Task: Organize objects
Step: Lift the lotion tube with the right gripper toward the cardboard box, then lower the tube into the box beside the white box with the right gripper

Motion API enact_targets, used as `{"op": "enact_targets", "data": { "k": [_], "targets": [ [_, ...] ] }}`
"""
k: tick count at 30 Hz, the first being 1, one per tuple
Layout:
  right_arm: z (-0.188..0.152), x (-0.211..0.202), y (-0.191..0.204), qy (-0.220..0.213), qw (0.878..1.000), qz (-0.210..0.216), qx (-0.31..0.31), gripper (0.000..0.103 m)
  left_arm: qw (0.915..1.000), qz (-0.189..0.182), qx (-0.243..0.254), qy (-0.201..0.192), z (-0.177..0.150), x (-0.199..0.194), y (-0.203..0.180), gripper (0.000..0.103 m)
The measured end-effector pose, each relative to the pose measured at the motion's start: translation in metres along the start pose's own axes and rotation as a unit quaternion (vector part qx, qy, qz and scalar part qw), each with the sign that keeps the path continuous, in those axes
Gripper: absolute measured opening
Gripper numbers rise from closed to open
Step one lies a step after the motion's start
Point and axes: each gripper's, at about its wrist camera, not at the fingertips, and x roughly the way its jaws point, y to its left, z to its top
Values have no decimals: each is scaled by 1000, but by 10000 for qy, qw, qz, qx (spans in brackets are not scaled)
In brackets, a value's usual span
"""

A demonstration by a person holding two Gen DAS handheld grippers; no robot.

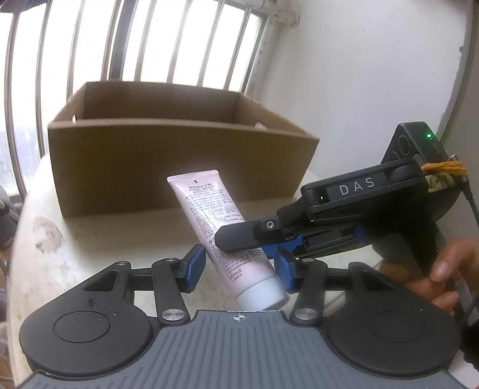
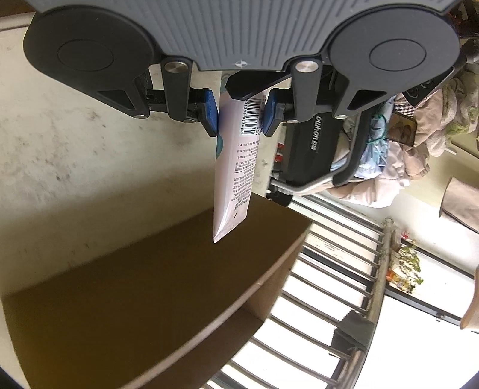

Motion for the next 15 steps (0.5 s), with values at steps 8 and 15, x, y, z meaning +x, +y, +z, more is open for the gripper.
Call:
{"op": "enact_targets", "data": {
  "k": [8,15],
  "targets": [
    [23,-7,31,-156,9994,144,-264,35,9995,82,116,-296,30,-20,-1,50],
    [49,-7,52,-221,9984,221,-481,35,9985,158,151,-505,60,-28,4,50]
  ]
}}
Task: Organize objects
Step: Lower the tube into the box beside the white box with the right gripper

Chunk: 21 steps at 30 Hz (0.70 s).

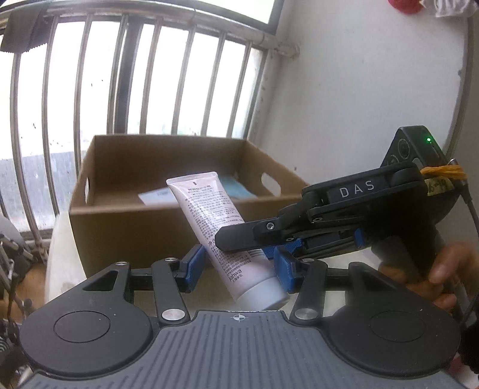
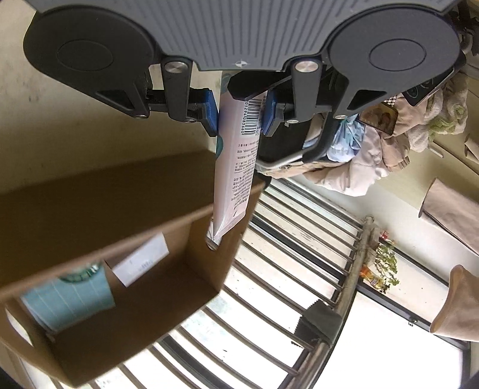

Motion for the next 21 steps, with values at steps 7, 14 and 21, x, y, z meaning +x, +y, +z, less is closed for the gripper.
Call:
{"op": "enact_targets", "data": {
  "k": [7,14,21],
  "targets": [
    [35,13,14,37,9998,59,-172,35,9998,55,-89,-145,34,9,16,50],
    [85,40,23,166,9993,93,-313,35,9996,199,-117,-174,77,33,43,50],
    [133,84,11,537,9980,-80,-330,35,9988,382,-294,75,99,80,80,50]
  ]
}}
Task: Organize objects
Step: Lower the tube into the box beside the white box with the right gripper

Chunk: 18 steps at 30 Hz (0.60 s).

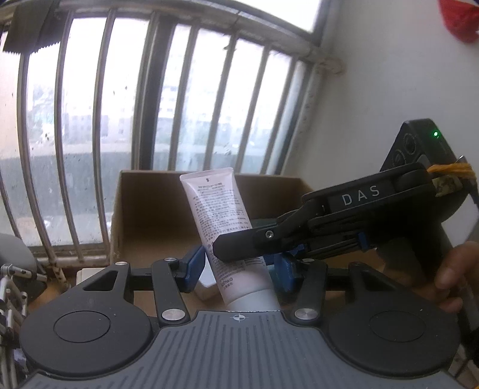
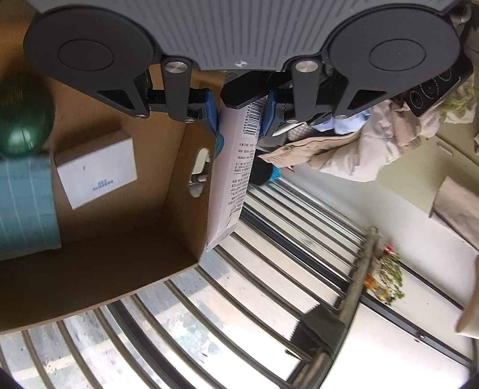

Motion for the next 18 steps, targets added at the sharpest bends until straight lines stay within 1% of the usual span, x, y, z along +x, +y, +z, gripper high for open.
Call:
{"op": "enact_targets", "data": {
  "k": [4,7,9,11,14,18],
  "targets": [
    [16,26,-20,330,9992,-100,187,35,9995,132,-60,281,-9,17,13,50],
    [25,45,-35,564,9976,-189,356,35,9987,209,21,464,-9,30,21,50],
    [29,55,-43,685,9963,-291,439,35,9985,193,39,515,-6,33,23,54],
    [32,66,-49,805,9947,-393,495,34,9985,244,66,487,-5,33,25,60],
    [36,77,-56,944,9927,-403,636,34,9982,302,71,505,-6,33,26,61],
    [37,80,-53,953,9930,-375,587,35,9982,313,52,514,-6,31,27,63]
  ]
}}
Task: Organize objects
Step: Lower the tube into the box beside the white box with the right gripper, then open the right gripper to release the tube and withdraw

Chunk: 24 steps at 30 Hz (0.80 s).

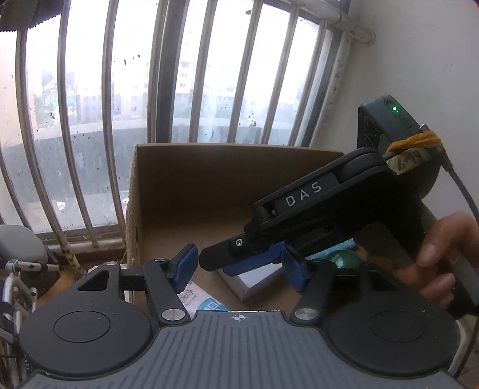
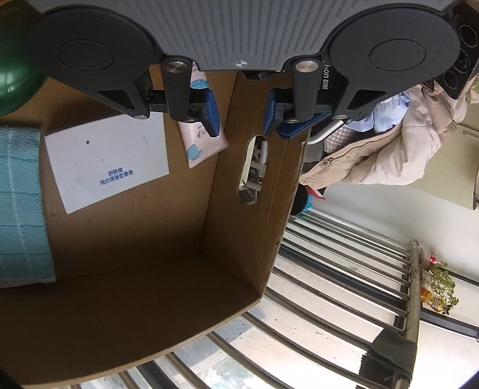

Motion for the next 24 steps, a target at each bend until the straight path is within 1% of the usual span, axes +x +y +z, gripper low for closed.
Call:
{"op": "enact_targets", "data": {
  "k": [7,9,11,12,14,16,19,20,22,24],
  "targets": [
    [-7,-19,9,-232,9997,18,-117,35,9999,-16,14,-121,3,-9,-6,72],
    [-11,-30,11,-359,9993,31,-123,36,9999,-83,-30,-129,2,-14,-10,77],
    [-17,-44,13,-504,9986,65,-122,36,9997,-153,-81,-161,1,-21,-13,87],
    [-21,-51,14,-578,9982,84,-134,38,9996,-179,-80,-202,0,-26,-16,89],
    [-32,-70,14,-776,9967,166,-155,42,9992,-203,-67,-329,-3,-38,-23,100],
    [-46,-90,16,-990,9945,272,-198,47,9986,-219,-36,-470,-7,-52,-31,103],
    [-70,-120,18,-1354,9894,447,-274,56,9983,-31,-94,-569,-13,-69,-41,103],
    [-80,-129,19,-1478,9873,498,-306,58,9980,77,-124,-615,-16,-76,-46,103],
    [-98,-145,19,-1717,9829,557,-350,68,9969,290,-171,-717,-23,-87,-55,103],
    [-118,-159,19,-1967,9781,557,-394,74,9952,574,-144,-778,-29,-95,-64,103]
  ]
}}
